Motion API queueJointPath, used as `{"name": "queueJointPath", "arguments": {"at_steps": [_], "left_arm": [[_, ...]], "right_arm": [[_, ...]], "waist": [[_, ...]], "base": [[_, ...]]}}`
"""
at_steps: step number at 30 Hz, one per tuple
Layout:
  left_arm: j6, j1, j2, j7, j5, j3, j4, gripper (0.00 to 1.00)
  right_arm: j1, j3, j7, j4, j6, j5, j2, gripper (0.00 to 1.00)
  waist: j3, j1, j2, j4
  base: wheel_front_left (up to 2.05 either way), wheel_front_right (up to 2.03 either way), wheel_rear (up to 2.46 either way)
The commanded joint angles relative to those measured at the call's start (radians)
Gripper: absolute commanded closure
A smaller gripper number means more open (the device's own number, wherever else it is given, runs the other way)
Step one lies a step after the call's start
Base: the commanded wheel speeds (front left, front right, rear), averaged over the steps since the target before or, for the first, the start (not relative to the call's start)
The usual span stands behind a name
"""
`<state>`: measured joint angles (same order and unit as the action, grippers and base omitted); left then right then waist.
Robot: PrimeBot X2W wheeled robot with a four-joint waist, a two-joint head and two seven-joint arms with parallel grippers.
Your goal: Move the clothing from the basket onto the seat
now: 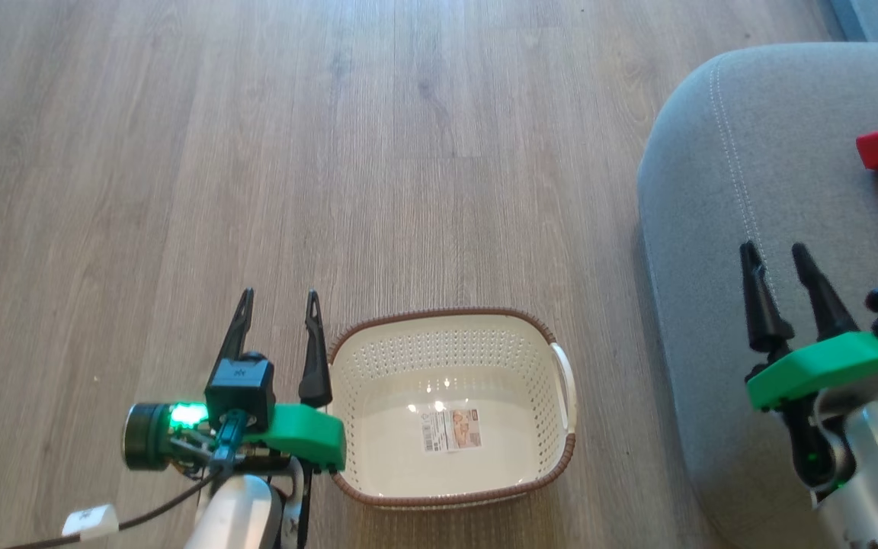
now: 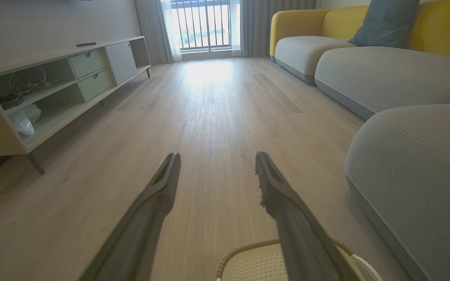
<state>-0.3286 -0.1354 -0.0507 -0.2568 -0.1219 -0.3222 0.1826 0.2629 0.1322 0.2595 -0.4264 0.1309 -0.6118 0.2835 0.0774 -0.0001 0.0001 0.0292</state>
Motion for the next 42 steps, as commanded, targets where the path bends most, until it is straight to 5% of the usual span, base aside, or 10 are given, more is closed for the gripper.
{"name": "queueJointPath", "arguments": {"at_steps": [1, 31, 42], "left_arm": [[0.001, -0.019, 0.000, -0.005, 0.005, 0.036, -0.021, 0.00], [0.013, 0.006, 0.000, -0.005, -0.095, 0.084, 0.024, 0.00], [0.121, 0.029, 0.000, -0.005, -0.154, 0.103, -0.029, 0.00]], "right_arm": [[0.019, 0.026, 0.002, 0.014, 0.000, 0.019, 0.004, 0.00], [-0.022, 0.040, 0.002, -0.024, 0.000, 0.095, -0.064, 0.00], [-0.028, 0.049, 0.002, -0.026, 0.000, 0.088, -0.073, 0.00]], "waist": [[-0.005, 0.0001, -0.0001, 0.001], [0.002, 0.0001, -0.0001, -0.009], [-0.012, 0.0001, -0.0001, -0.014]], "base": [[0.00, 0.00, 0.00], [0.00, 0.00, 0.00], [0.00, 0.00, 0.00]]}}
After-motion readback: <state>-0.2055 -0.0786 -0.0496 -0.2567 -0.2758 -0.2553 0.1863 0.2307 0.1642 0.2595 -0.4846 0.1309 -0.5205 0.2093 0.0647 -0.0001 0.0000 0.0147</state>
